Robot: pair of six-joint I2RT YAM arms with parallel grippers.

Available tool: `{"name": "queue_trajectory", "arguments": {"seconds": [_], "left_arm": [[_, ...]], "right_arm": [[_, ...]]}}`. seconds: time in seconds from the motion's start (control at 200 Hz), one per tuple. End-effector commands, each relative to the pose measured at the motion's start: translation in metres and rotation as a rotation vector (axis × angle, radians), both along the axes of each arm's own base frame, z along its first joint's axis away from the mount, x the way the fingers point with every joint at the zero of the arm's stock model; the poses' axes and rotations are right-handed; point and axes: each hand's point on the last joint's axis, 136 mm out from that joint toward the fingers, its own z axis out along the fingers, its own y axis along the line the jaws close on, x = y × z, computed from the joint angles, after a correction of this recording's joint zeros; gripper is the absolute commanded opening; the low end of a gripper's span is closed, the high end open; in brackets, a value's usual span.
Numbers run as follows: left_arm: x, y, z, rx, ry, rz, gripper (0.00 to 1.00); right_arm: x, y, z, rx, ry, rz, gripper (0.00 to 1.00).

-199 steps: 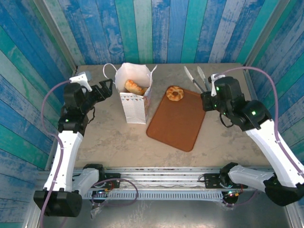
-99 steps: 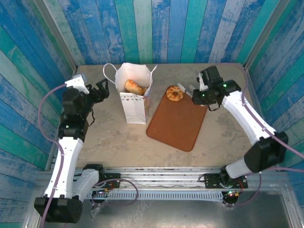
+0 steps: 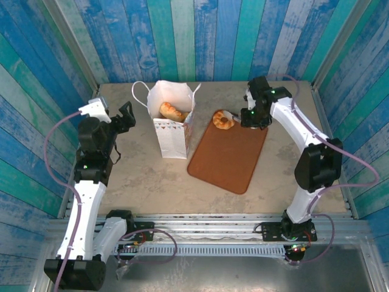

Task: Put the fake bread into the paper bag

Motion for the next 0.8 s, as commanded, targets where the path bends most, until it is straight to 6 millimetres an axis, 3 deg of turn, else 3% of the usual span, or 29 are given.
{"name": "queue_trajectory", "arguments": {"seconds": [0.0,0.796], "left_arm": [[-0.003,0.01,0.004,0.042,0.002,0.05,0.94],[-0.004,0.015,0.001,0.061,0.012,0.076,0.94]], "right_arm": [[0.002,0.001,0.006,0.007,0.014,0.021,0.41],[0.011,0.0,-0.022,-0.074,0.171,0.052,0.33]]}}
